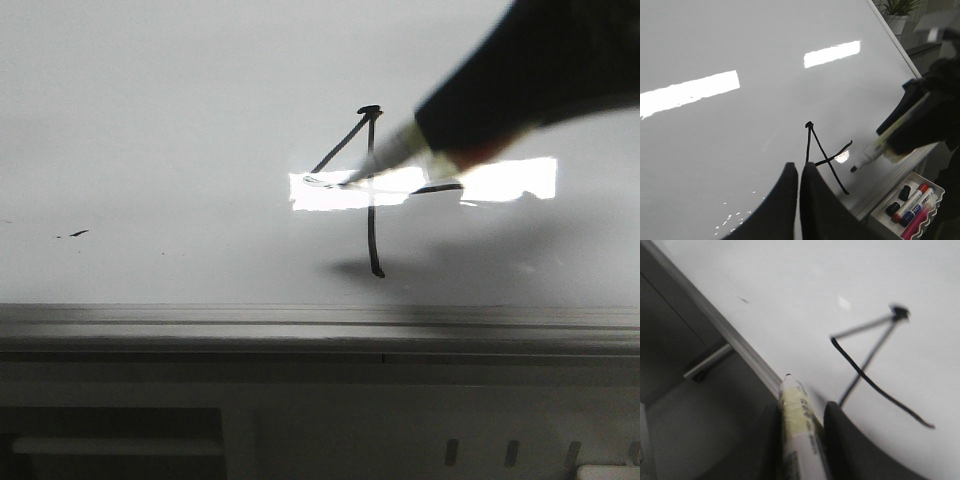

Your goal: Write number 4 on whiteboard

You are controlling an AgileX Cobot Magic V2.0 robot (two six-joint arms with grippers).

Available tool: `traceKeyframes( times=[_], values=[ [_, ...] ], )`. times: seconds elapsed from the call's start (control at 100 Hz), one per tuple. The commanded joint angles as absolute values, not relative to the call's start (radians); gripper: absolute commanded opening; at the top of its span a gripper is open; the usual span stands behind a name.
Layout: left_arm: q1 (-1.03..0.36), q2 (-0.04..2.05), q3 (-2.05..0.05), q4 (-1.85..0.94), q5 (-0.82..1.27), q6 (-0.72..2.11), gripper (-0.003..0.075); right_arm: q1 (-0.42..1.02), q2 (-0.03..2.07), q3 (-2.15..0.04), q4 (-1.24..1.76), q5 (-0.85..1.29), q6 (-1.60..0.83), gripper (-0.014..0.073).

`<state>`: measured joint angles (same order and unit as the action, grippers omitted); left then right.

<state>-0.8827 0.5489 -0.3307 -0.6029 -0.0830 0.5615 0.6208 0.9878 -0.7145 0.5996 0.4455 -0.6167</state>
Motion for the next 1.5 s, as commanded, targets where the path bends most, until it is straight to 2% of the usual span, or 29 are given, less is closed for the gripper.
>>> traceKeyframes(
  times=[0.0, 0.18, 0.39, 0.46, 0.6, 0.69, 0.95, 1.1, 1.49],
  values=[
    [-0.882, 0.549, -0.376, -0.605, -0.151, 0.553, -0.002, 0.661, 0.939, -0.81, 0.593, 0.454, -0.649, -0.0044],
    [-0.882, 0.572, -0.478, -0.54, -0.045, 0.567, -0.0018, 0.683, 0.941, -0.893, 0.523, 0.544, -0.649, -0.0044],
    [-0.882, 0.721, -0.731, -0.288, 0.394, 0.567, 0.0004, 0.722, 0.941, -0.907, 0.501, 0.562, -0.781, -0.0045],
    [-0.882, 0.781, -0.814, -0.231, 0.517, 0.567, 0.0081, 0.753, 0.941, -0.907, 0.501, 0.562, -0.831, -0.0045],
    [-0.882, 0.869, -0.948, -0.18, 0.667, 0.567, 0.0344, 0.811, 0.941, -0.907, 0.499, 0.55, -0.869, -0.0045],
    [-0.882, 0.909, -1.0, -0.185, 0.726, 0.602, 0.0412, 0.835, 0.941, -0.909, 0.489, 0.524, -0.869, -0.0045],
    [-0.882, 0.984, -1.062, -0.341, 0.86, 0.78, 0.0409, 0.907, 0.941, -0.909, 0.461, 0.419, -0.951, -0.0045],
    [-0.882, 1.0, -1.062, -0.357, 0.854, 0.781, 0.0408, 0.951, 0.941, -0.909, 0.452, 0.35, -0.994, -0.0045],
    [-0.882, 1.002, -1.062, -0.412, 0.793, 0.781, 0.0408, 1.035, 0.972, -0.909, 0.42, 0.345, -1.012, -0.0045]
  ],
)
